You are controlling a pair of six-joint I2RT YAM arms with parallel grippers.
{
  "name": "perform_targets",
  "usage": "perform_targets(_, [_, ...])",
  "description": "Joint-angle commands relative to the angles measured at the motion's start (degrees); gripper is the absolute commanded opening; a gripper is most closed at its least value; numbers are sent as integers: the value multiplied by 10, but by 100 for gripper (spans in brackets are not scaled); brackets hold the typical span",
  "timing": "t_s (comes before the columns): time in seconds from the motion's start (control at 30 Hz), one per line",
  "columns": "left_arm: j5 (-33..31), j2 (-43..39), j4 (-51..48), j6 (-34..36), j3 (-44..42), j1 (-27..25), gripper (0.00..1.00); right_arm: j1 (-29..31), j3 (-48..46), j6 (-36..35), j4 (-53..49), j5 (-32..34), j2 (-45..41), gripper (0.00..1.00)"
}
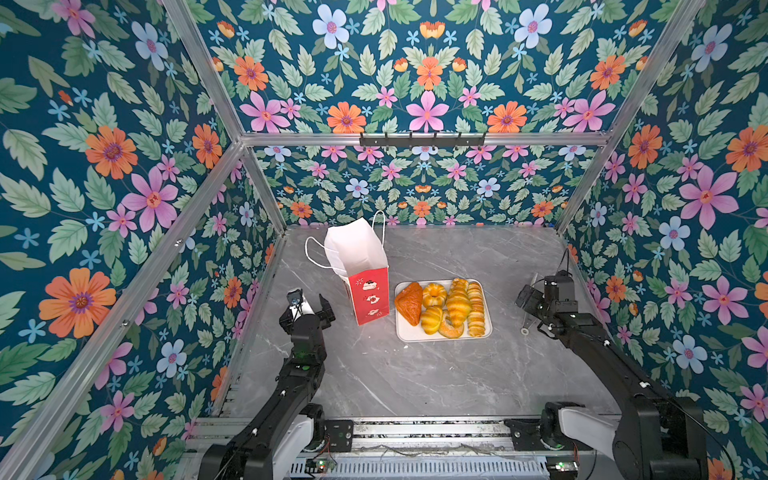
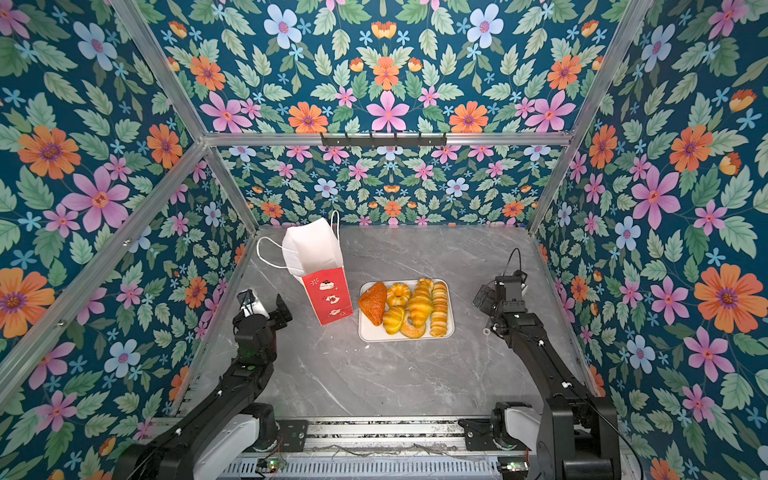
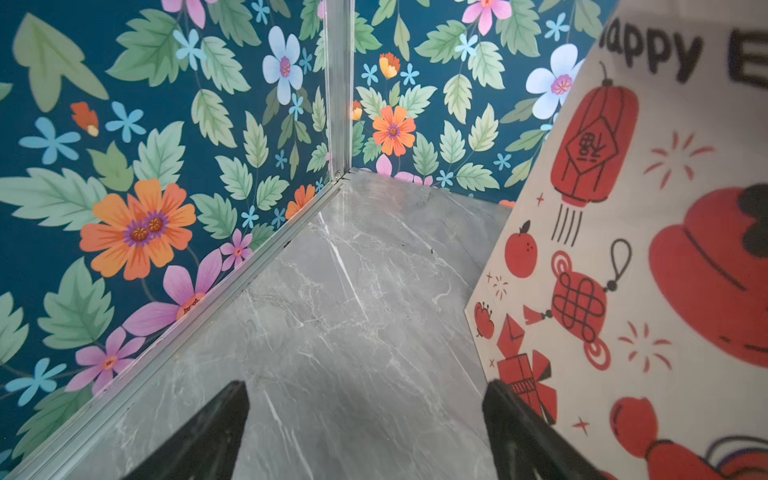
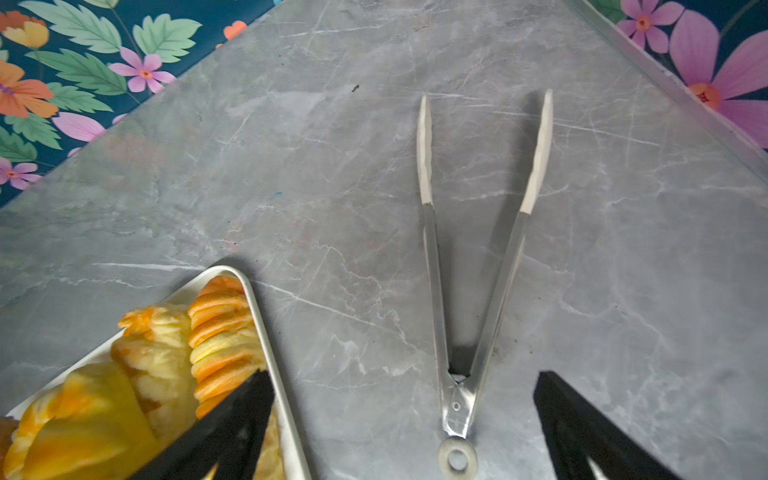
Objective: Take the fake bread out of the paper bag
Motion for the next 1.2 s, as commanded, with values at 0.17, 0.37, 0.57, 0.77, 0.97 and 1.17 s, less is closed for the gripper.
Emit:
perform_targets(0.17, [6,211,297,86,-10,6,93,32,-9,-34,73,42,30,99])
perform_targets(0.37, [58,330,328,88,51,37,95,32,-43,-57,139,50,12,99])
perform_targets(0.57, [110,397,378,80,53,59,96,32,-112,-110,257,78,-47,99])
perform_targets(0.77, [110,395,378,82,51,59,100,32,-184,-164,410,105,-38,99])
perform_targets(0.97, [108,397,389,84,49,59,100,32,-166,-223,433,103,-4,99])
perform_targets(1.17, [109,397,387,85,49,59,100,32,-192,-236,524,127,88,98])
